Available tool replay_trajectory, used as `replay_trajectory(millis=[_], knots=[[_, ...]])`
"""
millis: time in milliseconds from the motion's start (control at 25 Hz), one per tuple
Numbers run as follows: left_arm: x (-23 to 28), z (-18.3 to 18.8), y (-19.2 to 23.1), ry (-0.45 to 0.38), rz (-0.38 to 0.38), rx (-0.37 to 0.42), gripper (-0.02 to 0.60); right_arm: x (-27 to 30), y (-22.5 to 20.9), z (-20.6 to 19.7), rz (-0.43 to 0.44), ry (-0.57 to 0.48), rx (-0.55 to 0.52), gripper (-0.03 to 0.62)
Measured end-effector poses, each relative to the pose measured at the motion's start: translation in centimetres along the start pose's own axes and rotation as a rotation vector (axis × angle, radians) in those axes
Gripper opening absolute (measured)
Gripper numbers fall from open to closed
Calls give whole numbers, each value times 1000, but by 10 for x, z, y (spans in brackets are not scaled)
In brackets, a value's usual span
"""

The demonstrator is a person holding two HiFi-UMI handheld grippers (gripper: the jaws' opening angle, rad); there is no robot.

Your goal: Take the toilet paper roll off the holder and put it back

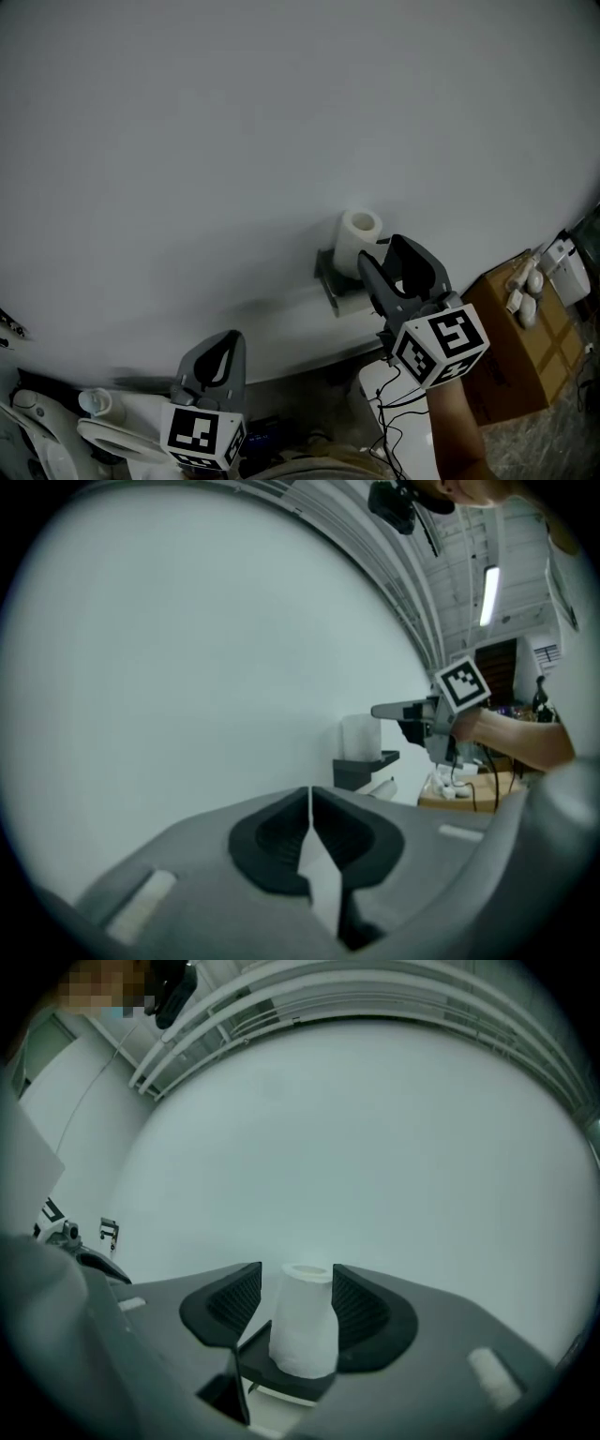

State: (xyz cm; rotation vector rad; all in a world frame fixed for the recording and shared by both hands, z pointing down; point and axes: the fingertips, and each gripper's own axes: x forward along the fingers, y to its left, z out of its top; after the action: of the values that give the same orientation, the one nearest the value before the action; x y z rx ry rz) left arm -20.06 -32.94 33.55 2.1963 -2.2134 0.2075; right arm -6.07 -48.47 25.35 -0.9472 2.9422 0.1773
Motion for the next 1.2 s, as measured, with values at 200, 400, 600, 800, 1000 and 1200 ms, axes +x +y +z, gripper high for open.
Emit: replay_trajectory(millis=[200, 400, 600, 800, 1000, 1200], knots=[[-9, 2, -4, -6, -58, 7, -5, -27, 13, -2, -72, 11, -11, 214], [-22, -4, -12, 8, -130, 24, -5, -58, 29, -12, -134, 32, 27, 89], [-38, -11, -21, 23, -186, 40, -5, -89, 47, -28, -214, 76, 53, 21], [-57, -19, -30, 43, -250, 48, -5, -118, 73, -42, -248, 115, 84, 15], [-78, -33, -39, 74, -305, 74, -5, -146, 103, -60, -271, 155, 116, 7], [-95, -49, -42, 118, -322, 72, -5, -169, 126, -74, -281, 182, 150, 6]])
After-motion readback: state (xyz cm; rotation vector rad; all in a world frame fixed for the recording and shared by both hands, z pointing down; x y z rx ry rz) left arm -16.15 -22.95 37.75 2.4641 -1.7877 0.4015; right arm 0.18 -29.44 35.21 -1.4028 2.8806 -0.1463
